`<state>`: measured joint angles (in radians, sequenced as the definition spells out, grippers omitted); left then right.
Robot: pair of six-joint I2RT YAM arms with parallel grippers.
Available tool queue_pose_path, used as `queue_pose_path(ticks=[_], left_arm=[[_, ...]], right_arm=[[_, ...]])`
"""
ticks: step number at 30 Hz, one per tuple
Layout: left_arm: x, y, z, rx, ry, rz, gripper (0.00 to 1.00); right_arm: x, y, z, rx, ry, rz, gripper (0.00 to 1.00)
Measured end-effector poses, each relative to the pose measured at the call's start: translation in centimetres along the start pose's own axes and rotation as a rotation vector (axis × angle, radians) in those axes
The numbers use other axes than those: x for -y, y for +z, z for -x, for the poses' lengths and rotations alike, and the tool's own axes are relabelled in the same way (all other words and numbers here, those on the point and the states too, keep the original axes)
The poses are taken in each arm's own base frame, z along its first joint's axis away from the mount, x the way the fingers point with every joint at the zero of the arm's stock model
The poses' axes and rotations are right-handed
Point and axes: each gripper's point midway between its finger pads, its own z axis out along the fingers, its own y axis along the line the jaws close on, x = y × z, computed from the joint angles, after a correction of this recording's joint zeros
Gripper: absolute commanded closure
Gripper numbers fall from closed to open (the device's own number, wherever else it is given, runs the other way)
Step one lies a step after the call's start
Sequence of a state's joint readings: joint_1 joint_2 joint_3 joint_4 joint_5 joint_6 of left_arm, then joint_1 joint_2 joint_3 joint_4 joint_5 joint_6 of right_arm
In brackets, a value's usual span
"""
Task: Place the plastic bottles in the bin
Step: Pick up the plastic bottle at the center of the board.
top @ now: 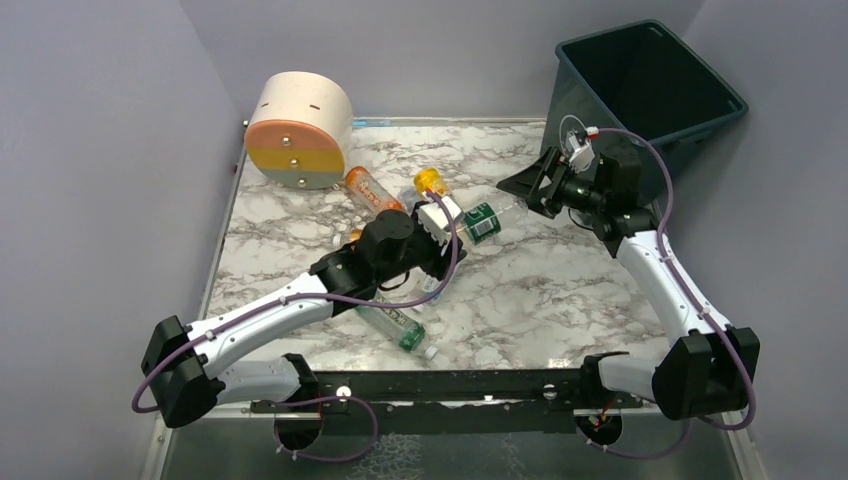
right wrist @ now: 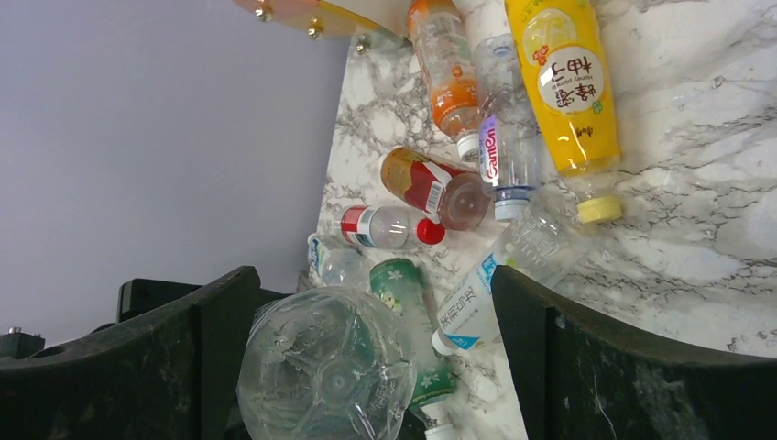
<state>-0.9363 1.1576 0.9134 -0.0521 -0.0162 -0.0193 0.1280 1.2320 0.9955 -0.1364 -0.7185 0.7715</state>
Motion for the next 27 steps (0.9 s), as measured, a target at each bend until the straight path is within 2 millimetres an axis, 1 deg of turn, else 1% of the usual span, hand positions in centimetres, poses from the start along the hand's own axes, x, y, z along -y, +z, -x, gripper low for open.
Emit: queue_pose_path(ticks=[9, 17, 21, 27], left_arm=[[-0.7, 0.1, 0.0, 0.002, -0.006, 0.015, 0.38], [-1.7, 0.4, -0.4, 0.023, -0.014, 0.039, 0.38], [-2.0, 0.6, -0.3, 0.040, -0.016, 0.043, 0.38], [-2.1, 0.8, -0.4, 0.049, -0.018, 0.037, 0.37]], right_arm=[[-0.7, 0.6, -0.7, -0.029, 0.019, 0.054, 0.00], [-1.3, 1.1, -1.8, -0.073, 0.044, 0.095, 0.00], [-1.7, 1.5, -2.1, -0.090, 0.054, 0.115, 0.03], [-2.0, 2.1, -2.5, -0.113, 0.072, 0.145, 0.12]])
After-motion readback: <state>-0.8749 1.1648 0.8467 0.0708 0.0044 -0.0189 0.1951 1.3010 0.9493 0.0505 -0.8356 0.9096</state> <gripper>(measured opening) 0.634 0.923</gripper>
